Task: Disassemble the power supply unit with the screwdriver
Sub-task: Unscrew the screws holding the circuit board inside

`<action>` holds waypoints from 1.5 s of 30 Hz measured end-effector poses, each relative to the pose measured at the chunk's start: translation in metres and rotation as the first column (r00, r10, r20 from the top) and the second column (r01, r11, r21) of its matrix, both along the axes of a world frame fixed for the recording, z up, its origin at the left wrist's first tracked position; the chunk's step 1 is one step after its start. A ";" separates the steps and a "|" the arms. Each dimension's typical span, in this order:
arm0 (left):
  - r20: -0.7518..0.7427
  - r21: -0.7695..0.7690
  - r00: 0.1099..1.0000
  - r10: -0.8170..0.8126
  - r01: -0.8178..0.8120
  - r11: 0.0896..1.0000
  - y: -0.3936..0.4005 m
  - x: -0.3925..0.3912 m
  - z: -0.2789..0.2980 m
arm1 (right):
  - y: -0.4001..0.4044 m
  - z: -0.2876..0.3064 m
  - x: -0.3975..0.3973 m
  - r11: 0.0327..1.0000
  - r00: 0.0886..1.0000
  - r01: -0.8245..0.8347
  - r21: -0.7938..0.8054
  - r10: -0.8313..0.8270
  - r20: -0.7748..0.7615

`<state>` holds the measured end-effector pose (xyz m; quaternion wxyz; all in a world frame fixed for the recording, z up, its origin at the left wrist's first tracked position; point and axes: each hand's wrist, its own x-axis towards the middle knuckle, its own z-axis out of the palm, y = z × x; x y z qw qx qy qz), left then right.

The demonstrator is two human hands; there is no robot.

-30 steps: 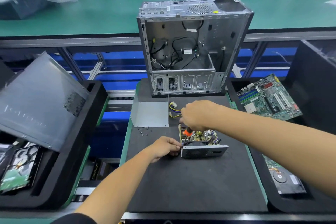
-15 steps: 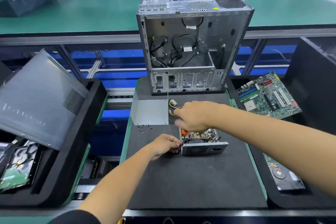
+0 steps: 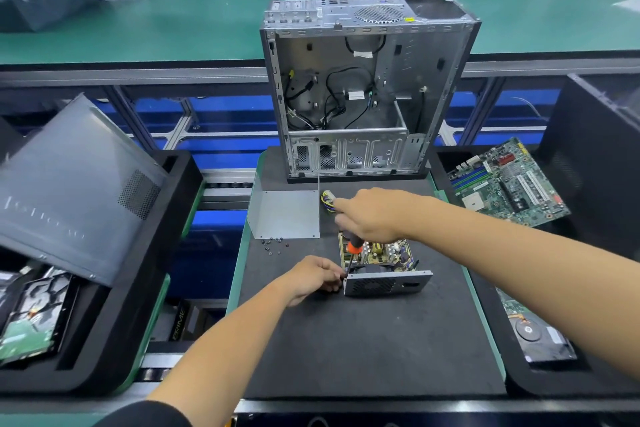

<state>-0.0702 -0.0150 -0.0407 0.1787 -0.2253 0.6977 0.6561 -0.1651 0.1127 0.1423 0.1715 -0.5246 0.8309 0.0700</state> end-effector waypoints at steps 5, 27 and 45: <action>-0.001 -0.002 1.000 -0.007 0.007 1.000 0.001 0.000 0.001 | 0.000 0.001 -0.004 0.998 0.990 -0.060 -0.020 0.063 0.129; 0.001 -0.026 1.000 -0.006 0.006 1.000 0.004 0.001 0.008 | 0.004 0.001 0.001 0.999 0.997 0.039 0.013 -0.040 0.071; 0.016 -0.108 1.000 0.011 -0.009 0.994 0.009 0.000 0.006 | 0.007 -0.006 0.002 0.999 0.999 0.036 -0.030 -0.037 -0.031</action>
